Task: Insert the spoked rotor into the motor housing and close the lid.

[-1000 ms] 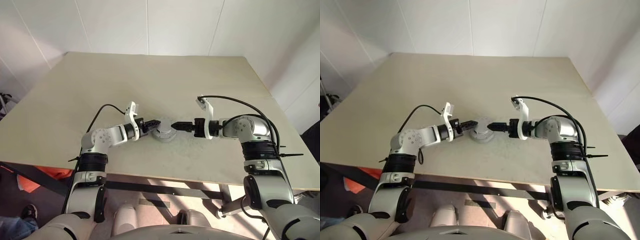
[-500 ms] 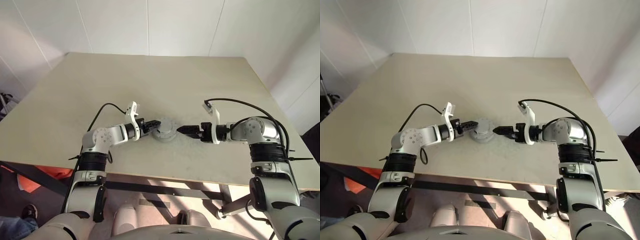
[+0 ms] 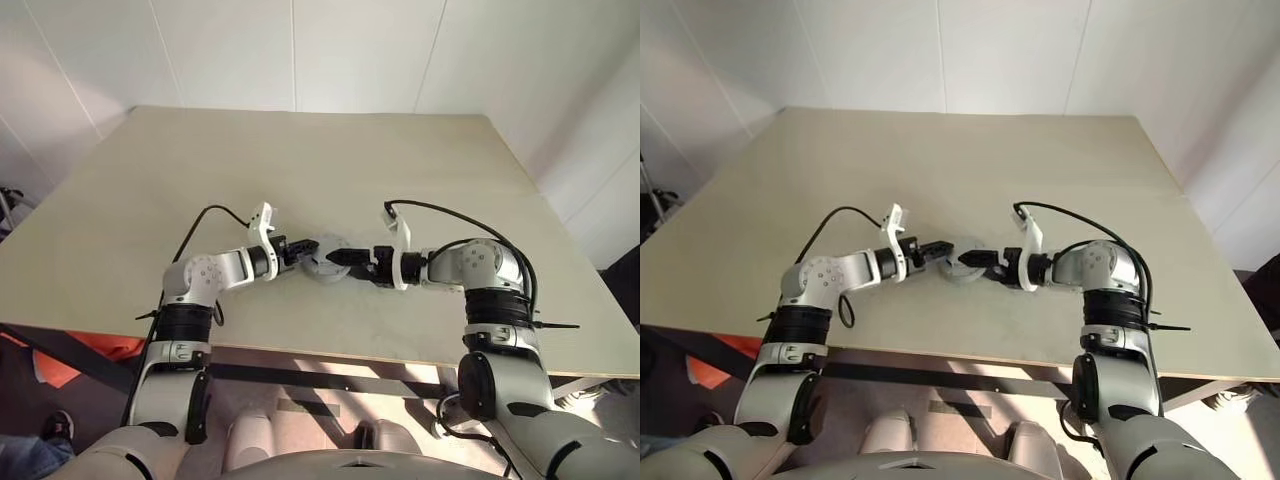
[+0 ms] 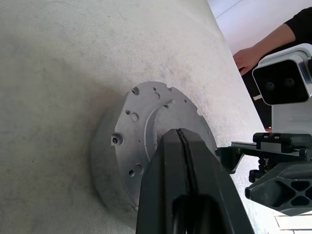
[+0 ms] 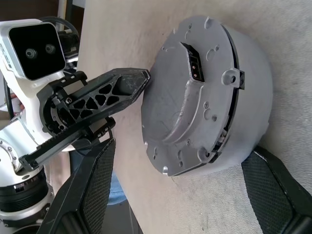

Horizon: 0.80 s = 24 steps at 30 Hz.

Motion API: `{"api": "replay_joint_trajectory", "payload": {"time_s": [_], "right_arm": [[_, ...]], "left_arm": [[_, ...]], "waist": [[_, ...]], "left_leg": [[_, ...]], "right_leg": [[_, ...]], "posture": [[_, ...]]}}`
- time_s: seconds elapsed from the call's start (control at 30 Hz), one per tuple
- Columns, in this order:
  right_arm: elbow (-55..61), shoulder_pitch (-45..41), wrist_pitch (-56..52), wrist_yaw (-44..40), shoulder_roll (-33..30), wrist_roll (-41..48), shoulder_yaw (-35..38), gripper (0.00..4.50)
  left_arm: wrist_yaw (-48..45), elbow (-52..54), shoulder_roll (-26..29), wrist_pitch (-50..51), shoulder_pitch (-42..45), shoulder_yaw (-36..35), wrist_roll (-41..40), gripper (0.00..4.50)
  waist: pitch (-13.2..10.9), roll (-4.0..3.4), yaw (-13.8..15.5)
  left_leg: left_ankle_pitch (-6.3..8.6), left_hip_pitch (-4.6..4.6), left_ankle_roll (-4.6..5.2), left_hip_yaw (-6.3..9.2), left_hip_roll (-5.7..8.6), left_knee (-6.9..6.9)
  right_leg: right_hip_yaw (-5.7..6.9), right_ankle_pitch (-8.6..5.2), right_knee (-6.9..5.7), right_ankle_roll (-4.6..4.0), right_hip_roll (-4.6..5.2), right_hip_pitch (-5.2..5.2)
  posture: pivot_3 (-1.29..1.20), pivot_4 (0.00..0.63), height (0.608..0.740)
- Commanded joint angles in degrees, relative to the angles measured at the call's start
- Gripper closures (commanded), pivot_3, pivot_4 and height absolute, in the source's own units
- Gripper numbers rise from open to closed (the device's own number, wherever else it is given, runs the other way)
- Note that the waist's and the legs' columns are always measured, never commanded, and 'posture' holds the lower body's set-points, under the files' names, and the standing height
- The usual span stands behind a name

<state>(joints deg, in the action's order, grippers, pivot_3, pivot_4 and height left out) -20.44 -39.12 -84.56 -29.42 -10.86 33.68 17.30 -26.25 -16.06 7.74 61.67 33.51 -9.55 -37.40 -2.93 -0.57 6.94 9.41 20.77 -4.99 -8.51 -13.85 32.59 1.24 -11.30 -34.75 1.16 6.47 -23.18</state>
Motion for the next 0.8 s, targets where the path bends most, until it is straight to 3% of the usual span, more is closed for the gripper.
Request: {"api": "replay_joint_trajectory", "payload": {"time_s": [0.03,0.3,0.4,0.57,0.8], "right_arm": [[-0.73,-3.47,1.86,1.01,2.35,1.79,2.22,0.02],[-4.08,-4.65,5.75,3.59,5.01,0.66,1.68,0.02],[-5.53,-5.24,7.22,4.77,5.16,0.4,2.34,0.64],[-5.37,-5.7,6.88,4.45,4.53,1.32,2.38,2.18],[-4.87,-5.29,7.46,3.68,3.83,1.33,1.41,2.39]], "left_arm": [[0.83,-0.62,0.29,0.06,-0.16,0.66,1.26,4.5],[1.21,0.12,0.88,-0.03,-0.95,0.44,1.46,4.5],[1.28,0.22,0.97,-0.05,-1.08,0.41,1.46,4.5],[1.29,0.15,1.0,-0.28,-1.05,0.59,1.63,4.5],[1.08,0.18,0.93,-0.8,-1.0,0.98,1.95,4.5]], "waist": [[0.0,0.0,0.01],[0.0,-0.01,0.02],[0.0,-0.01,-0.03],[0.01,-0.03,0.04],[0.01,-0.03,0.22]], "left_leg": [[-0.01,0.0,-0.01,0.0,0.0,-0.01],[-0.01,0.01,-0.02,0.0,0.0,-0.18],[-0.02,0.0,-0.03,0.0,0.0,-0.2],[-0.03,-0.01,-0.05,0.0,0.01,-0.2],[-0.04,0.0,-0.06,0.0,0.02,-0.2]], "right_leg": [[0.0,0.0,0.0,0.0,0.0,0.0],[0.03,0.0,0.05,-0.01,-0.01,-0.04],[0.02,0.0,0.05,-0.01,-0.03,-0.05],[0.02,0.0,0.05,0.0,-0.02,-0.05],[0.02,0.0,0.05,0.0,0.0,-0.03]], "posture": [[0.0,0.0,0.74],[0.0,0.0,0.74],[0.0,0.0,0.74],[0.0,0.0,0.74],[0.0,0.0,0.74]]}}
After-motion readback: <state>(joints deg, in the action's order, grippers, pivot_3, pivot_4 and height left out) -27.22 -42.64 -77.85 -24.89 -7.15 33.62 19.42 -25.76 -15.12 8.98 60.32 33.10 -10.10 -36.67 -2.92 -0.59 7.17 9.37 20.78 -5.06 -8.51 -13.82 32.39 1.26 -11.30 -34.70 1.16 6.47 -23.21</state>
